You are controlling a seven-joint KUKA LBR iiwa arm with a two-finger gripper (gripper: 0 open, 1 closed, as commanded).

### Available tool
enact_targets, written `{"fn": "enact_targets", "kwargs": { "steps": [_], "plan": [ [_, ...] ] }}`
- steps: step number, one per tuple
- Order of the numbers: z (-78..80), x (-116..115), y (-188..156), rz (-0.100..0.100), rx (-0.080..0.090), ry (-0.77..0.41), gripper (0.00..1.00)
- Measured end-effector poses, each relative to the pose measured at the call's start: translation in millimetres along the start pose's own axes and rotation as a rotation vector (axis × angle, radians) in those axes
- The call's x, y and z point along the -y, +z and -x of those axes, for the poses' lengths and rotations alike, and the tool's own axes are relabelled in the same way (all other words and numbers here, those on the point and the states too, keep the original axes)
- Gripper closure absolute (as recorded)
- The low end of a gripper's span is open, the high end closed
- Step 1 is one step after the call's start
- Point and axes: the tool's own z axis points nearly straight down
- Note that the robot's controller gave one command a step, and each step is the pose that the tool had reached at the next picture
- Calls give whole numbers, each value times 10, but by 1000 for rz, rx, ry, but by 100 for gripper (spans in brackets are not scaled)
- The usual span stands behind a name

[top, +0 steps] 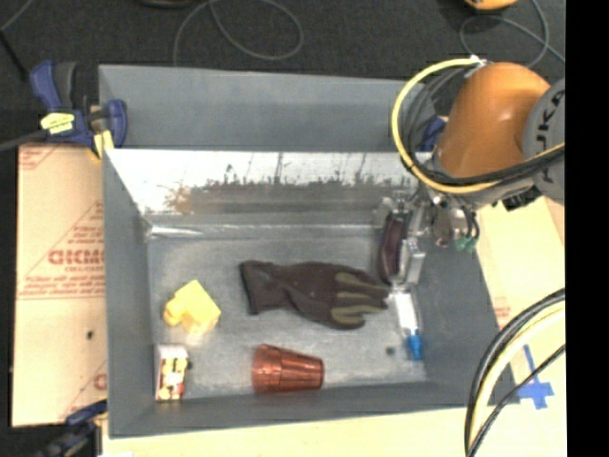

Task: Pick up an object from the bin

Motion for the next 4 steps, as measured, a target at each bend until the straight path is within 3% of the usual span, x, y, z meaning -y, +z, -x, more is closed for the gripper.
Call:
{"fn": "enact_targets", "kwargs": {
  "steps": [1, 2, 3, 4],
  "plan": [
    [-205, -89, 615, 2, -1, 31, 0],
    [-202, -246, 992, 1, -2, 169, 0],
    [-330, -552, 1138, 1, 1, 322, 100],
    [-329, -552, 1138, 1, 1, 321, 100]
  ]
}}
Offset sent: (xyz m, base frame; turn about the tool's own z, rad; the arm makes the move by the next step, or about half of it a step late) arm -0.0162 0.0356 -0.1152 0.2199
